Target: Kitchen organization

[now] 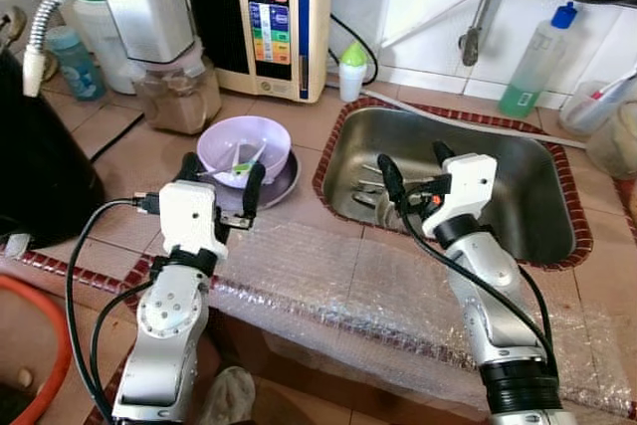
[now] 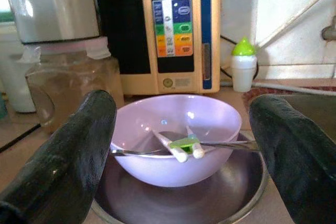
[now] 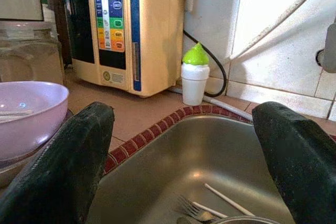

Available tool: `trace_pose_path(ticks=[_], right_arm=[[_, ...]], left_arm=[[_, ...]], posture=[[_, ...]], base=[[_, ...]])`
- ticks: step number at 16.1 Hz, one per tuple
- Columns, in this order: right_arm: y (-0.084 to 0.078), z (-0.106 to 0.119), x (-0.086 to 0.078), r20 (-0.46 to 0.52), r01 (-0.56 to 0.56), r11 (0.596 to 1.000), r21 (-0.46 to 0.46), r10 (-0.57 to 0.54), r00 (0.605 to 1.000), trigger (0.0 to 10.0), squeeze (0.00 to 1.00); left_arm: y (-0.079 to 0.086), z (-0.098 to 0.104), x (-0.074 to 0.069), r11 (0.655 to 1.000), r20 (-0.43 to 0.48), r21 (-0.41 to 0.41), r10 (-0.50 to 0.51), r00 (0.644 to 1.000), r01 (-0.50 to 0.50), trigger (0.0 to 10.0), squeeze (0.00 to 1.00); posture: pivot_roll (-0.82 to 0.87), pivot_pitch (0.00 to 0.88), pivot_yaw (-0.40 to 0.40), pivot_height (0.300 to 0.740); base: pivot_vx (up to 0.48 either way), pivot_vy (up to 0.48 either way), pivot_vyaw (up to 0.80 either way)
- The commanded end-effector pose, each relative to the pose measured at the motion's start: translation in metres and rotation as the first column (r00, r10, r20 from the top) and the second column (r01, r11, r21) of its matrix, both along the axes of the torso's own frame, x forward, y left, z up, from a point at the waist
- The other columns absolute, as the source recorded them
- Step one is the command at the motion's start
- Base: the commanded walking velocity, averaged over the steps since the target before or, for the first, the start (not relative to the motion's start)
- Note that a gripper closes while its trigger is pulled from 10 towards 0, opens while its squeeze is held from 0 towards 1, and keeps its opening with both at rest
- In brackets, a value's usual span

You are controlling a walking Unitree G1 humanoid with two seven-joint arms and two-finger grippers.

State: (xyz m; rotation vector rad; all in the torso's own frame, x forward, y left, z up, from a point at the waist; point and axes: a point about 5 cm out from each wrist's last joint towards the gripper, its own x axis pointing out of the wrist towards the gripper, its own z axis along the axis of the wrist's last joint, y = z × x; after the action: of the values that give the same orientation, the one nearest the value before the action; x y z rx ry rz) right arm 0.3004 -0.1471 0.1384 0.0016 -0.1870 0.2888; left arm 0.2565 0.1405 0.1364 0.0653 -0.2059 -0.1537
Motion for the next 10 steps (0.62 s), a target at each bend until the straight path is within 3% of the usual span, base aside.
trace_pose_path(ticks=[1,3,4,5,6,8,9,10], right_arm=[[0.0,0.003,0.002,0.009,-0.003,1.0,-0.007,0.003,1.0,10.0,0.0],[-0.002,0.003,0.002,0.01,0.001,1.0,-0.008,-0.001,1.0,10.0,0.0],[-0.002,0.003,0.001,0.01,0.003,1.0,-0.009,-0.003,1.0,10.0,0.0],[-0.002,0.003,0.001,0.01,0.003,1.0,-0.009,-0.003,1.0,10.0,0.0],[-0.002,0.003,0.001,0.011,0.004,1.0,-0.01,-0.004,1.0,10.0,0.0],[-0.002,0.003,0.0,0.012,0.007,1.0,-0.012,-0.006,1.0,10.0,0.0],[-0.003,0.003,0.0,0.013,0.007,1.0,-0.016,-0.007,1.0,10.0,0.0],[-0.003,0.003,0.0,0.013,0.007,1.0,-0.017,-0.007,1.0,10.0,0.0]], left_arm=[[-0.002,-0.002,0.0,1.0,0.003,0.015,-0.026,1.0,0.026,10.0,0.0],[-0.006,-0.002,0.0,0.998,0.009,0.033,-0.055,0.998,0.054,10.0,0.0],[-0.009,-0.004,0.001,0.996,0.009,0.03,-0.079,0.997,0.079,8.9,0.0],[-0.01,-0.006,0.002,0.996,0.002,0.025,-0.087,0.996,0.087,8.6,0.0],[-0.011,-0.008,0.004,0.995,-0.002,0.022,-0.093,0.996,0.093,5.0,0.0],[-0.011,-0.011,0.006,0.996,-0.009,0.019,-0.091,0.996,0.091,4.5,0.0],[-0.009,-0.013,0.01,0.997,-0.013,0.023,-0.08,0.997,0.08,9.0,0.0],[-0.008,-0.013,0.011,0.997,-0.014,0.026,-0.068,0.998,0.069,10.0,0.0]], posture=[[-0.04,0.016,0.019,0.74],[-0.04,0.017,0.019,0.74],[-0.04,0.017,0.019,0.74],[-0.05,0.017,0.022,0.74],[-0.05,0.017,0.022,0.74],[-0.05,0.016,0.025,0.74],[-0.05,0.016,0.025,0.74],[-0.05,0.016,0.025,0.74]], base=[[0.0,0.0,0.0],[0.0,0.0,0.0],[0.0,0.0,0.0],[0.0,0.0,0.0],[0.0,0.0,0.0],[0.0,0.0,0.0],[0.0,0.0,0.0],[0.0,0.0,0.0]])
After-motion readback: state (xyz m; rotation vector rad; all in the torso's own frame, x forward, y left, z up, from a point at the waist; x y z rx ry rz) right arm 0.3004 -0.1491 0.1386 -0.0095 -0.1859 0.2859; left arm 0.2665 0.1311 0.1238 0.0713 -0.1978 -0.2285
